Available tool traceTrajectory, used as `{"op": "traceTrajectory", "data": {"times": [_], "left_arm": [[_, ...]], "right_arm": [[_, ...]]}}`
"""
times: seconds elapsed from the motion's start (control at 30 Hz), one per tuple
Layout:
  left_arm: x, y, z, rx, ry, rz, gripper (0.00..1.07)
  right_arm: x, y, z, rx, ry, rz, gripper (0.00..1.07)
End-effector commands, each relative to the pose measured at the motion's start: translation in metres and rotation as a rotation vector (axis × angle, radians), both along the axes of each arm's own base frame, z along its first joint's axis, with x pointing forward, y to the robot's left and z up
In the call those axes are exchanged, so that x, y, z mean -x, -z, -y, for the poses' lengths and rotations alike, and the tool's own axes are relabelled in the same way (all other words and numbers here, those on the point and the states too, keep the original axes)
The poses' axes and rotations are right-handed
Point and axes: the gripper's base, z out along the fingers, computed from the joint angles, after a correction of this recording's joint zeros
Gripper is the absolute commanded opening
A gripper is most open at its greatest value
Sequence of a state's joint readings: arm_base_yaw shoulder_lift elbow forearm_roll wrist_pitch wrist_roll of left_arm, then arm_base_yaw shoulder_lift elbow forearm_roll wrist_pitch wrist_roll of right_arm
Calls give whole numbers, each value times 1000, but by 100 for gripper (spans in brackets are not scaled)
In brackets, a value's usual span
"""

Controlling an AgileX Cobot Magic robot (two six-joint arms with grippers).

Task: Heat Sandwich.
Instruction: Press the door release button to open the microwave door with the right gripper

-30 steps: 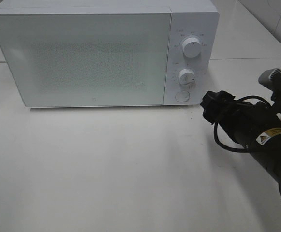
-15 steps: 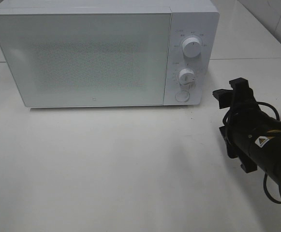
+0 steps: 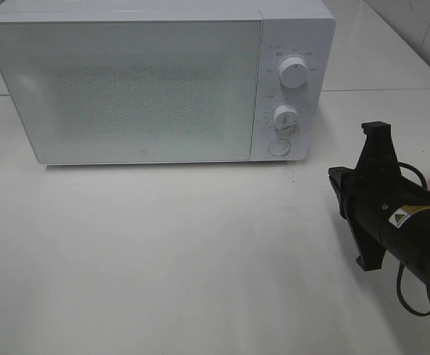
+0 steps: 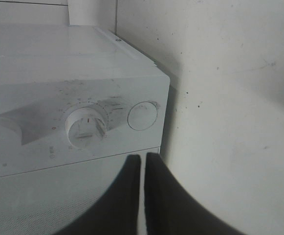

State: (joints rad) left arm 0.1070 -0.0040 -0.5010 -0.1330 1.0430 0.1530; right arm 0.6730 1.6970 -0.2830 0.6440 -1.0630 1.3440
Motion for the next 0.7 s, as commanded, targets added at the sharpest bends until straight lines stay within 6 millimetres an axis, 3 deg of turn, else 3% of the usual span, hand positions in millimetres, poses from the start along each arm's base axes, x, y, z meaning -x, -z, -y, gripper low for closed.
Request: {"op": "traceTrajectory", "data": {"times": [0.03,0.43,0.7], "left_arm": [[4,0,1,8,5,35,101],[4,0,1,8,5,35,101],[4,0,1,8,5,35,101]], "right_arm": [[1,0,-2,0,-20,0,1],[-1,4,-5,-21,-31,-15,0],[-25,17,-23,-91,-86,-33,0]]}}
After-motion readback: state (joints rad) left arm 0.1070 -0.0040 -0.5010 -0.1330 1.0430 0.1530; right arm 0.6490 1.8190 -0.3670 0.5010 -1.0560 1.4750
